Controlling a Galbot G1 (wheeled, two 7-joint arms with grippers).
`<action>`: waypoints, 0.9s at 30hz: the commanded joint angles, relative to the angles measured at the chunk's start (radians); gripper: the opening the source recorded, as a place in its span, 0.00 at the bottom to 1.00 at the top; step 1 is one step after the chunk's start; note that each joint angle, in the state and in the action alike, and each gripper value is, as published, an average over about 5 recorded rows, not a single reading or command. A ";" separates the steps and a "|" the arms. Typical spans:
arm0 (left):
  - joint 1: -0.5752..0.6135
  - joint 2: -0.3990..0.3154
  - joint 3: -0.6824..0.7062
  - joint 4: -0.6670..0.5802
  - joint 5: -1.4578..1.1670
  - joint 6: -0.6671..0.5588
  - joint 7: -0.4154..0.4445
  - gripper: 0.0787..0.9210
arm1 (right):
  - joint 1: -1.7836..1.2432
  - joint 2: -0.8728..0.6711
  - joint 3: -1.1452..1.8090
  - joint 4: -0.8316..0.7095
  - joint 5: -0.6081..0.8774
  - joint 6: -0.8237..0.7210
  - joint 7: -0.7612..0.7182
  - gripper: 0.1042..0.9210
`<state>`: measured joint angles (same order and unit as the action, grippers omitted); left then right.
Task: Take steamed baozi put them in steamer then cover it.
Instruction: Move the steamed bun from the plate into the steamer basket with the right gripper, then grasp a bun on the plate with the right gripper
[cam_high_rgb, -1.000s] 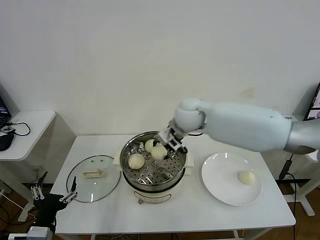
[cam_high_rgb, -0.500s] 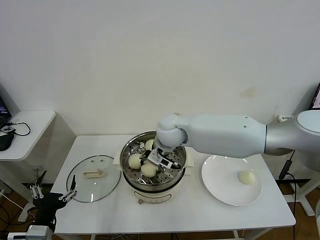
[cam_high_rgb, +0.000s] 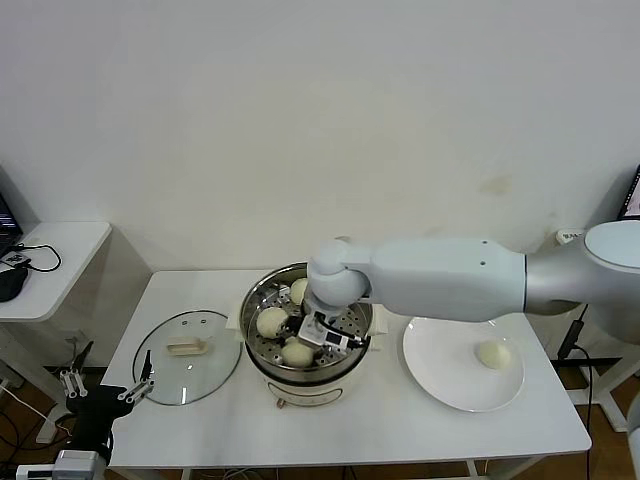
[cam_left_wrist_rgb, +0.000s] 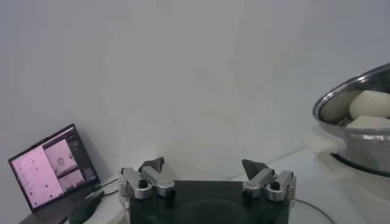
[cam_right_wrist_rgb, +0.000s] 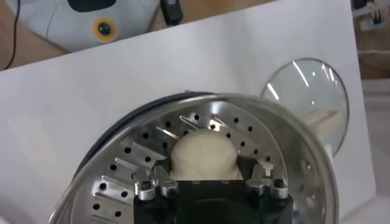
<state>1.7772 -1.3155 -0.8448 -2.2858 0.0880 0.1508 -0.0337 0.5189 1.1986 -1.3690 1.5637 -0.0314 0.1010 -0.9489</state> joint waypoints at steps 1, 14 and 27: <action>0.000 -0.001 0.001 0.002 0.000 -0.001 0.000 0.88 | 0.005 -0.003 -0.009 0.025 -0.008 0.025 -0.011 0.70; -0.003 0.001 0.004 0.000 0.000 0.000 0.001 0.88 | 0.056 -0.041 0.009 0.050 0.015 0.033 -0.012 0.87; -0.015 0.022 0.006 0.003 0.001 0.001 0.002 0.88 | 0.099 -0.251 0.165 0.037 -0.025 -0.168 -0.100 0.88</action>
<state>1.7626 -1.2979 -0.8390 -2.2845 0.0890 0.1509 -0.0328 0.5998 1.0916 -1.3012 1.6010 -0.0434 0.0822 -0.9974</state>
